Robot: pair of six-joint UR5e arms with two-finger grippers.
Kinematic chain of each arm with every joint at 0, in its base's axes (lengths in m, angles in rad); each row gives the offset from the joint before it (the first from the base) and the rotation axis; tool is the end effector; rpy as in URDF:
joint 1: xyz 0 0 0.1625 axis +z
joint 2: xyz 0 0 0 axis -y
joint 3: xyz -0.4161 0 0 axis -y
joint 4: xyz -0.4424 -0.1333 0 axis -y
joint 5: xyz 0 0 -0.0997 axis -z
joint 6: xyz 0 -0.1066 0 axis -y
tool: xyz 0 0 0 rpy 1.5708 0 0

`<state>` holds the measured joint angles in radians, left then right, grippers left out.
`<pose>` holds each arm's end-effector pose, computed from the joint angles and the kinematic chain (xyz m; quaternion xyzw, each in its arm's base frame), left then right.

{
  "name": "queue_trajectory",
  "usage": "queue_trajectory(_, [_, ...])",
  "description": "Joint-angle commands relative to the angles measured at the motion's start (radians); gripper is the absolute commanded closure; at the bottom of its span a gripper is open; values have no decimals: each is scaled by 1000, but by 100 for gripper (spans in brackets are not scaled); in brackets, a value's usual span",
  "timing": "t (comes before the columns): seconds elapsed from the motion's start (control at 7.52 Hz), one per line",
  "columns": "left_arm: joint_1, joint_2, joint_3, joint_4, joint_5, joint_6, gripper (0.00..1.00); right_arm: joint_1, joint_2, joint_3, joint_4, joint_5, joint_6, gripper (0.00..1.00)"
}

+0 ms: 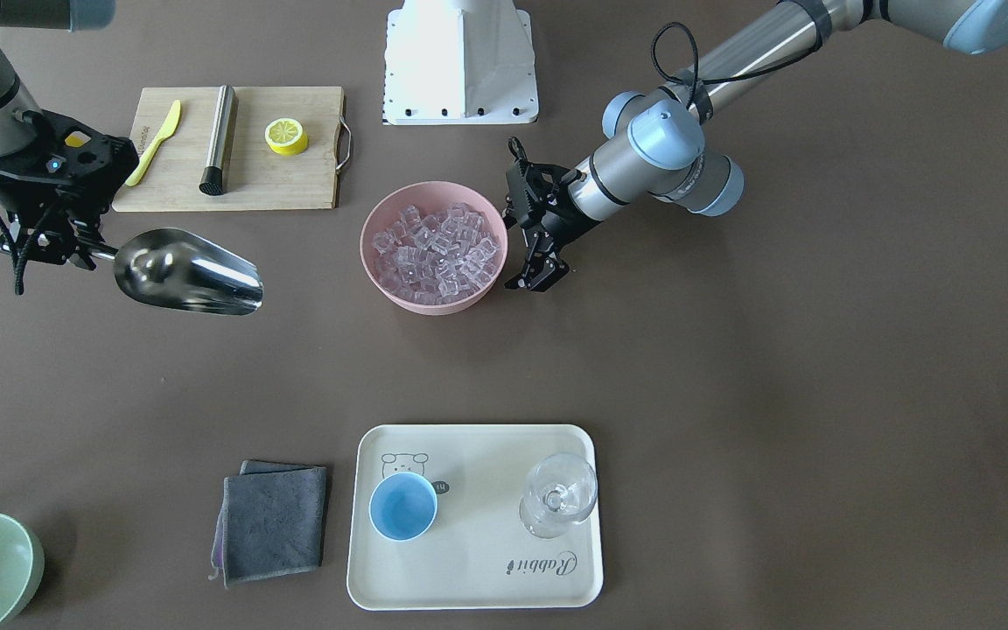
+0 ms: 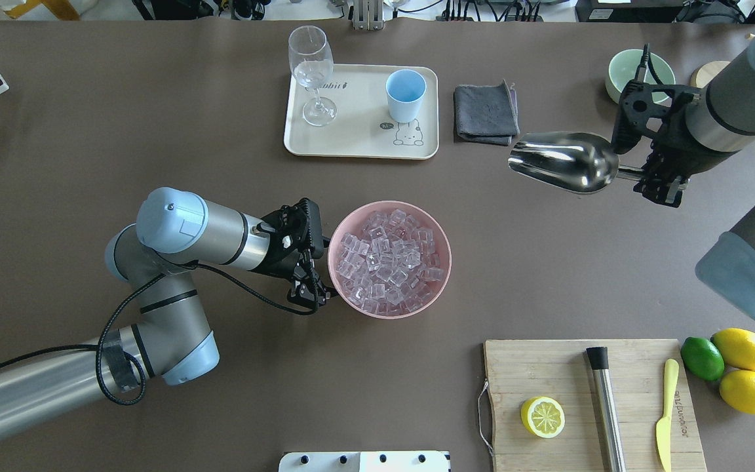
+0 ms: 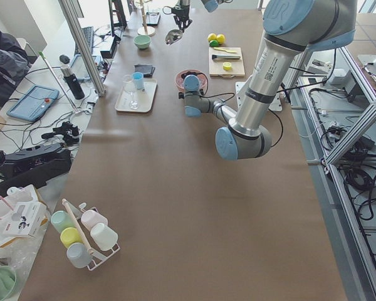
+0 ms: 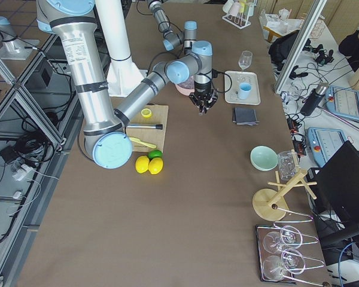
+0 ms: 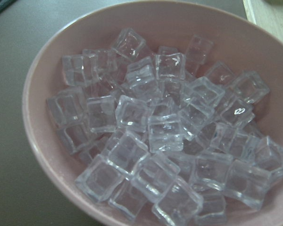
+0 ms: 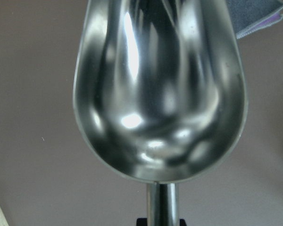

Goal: Put ice in cup with scoop
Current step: 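Hold the pink bowl with the left gripper while the right gripper lifts the scoop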

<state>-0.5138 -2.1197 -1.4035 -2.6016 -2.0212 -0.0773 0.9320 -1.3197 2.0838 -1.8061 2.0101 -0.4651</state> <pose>0.6002 -0.4385 0.2694 0.4423 0.4831 0.4768 0.5862 -0.2618 -0.5001 0.2925 0.2358 -0.2316 -0.5425 0.7723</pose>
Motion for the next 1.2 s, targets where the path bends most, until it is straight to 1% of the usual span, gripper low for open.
queue_trajectory(0.0, [4, 1, -2, 0, 2, -1, 2, -53, 201, 1, -394, -102, -292, 100])
queue_trajectory(0.13, [6, 6, -2, -2, 2, -1, 2, -112, 204, -7, -409, -135, -302, 100])
queue_trajectory(0.27, [6, 9, -3, -21, 1, -1, 2, -131, 253, -5, -489, -169, -302, 100])
queue_trajectory(0.4, [6, 17, 0, -75, 4, -1, 2, -134, 351, -23, -627, -195, -306, 100])
queue_trajectory(0.53, [6, 26, 0, -104, 4, -2, 2, -154, 437, -71, -703, -246, -350, 100])
queue_trajectory(0.66, [4, 39, 1, -138, 6, -2, 2, -166, 511, -132, -751, -258, -368, 100])
queue_trajectory(0.8, [4, 49, 4, -167, 6, -2, 2, -194, 555, -177, -766, -281, -368, 100])
queue_trajectory(0.93, [4, 50, 11, -172, 6, -2, 2, -215, 559, -183, -769, -330, -366, 100])
queue_trajectory(1.06, [4, 50, 12, -172, 6, -2, 2, -246, 583, -207, -803, -358, -365, 100])
